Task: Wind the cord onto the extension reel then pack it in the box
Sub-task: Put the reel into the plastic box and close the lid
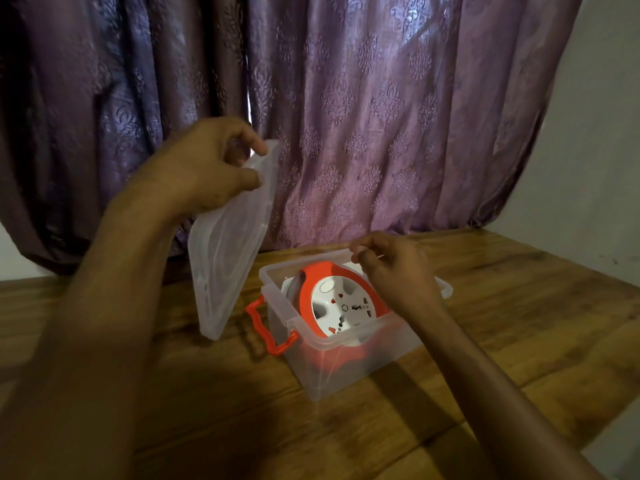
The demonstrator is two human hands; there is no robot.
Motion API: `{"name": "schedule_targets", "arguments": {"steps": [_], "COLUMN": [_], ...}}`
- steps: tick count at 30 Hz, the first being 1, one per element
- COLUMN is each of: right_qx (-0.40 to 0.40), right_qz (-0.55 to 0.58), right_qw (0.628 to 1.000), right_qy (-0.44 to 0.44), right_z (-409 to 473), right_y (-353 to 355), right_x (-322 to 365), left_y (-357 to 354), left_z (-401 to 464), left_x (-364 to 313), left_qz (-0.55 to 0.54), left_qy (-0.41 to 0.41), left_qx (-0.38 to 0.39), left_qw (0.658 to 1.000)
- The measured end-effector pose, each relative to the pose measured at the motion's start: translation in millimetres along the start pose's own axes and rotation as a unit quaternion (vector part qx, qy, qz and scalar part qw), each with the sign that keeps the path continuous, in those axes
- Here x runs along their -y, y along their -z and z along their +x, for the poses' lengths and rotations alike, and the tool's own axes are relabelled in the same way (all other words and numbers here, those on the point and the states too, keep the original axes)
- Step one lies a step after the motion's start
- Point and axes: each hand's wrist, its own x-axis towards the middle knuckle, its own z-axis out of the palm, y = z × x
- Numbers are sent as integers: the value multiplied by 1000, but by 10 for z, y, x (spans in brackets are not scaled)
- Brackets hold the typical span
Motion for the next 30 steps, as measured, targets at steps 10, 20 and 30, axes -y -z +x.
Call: {"name": "schedule_targets", "arguments": {"steps": [10, 20, 30], "right_qx": [-71, -61, -28], "right_qz": [393, 210, 37], "right_qw": [894, 950, 980], "right_qy": [-201, -223, -192], "right_z": [144, 252, 175], "right_y": [351, 693, 453], "right_x": [1, -488, -670], "left_y": [-571, -1361, -1510], "left_z": [-269, -627, -681], "left_x": [-564, -723, -692], "left_qz": [118, 166, 142], "left_qy": [-245, -354, -310], "left_qx": [79, 227, 309], "left_qw": [959, 892, 888]}}
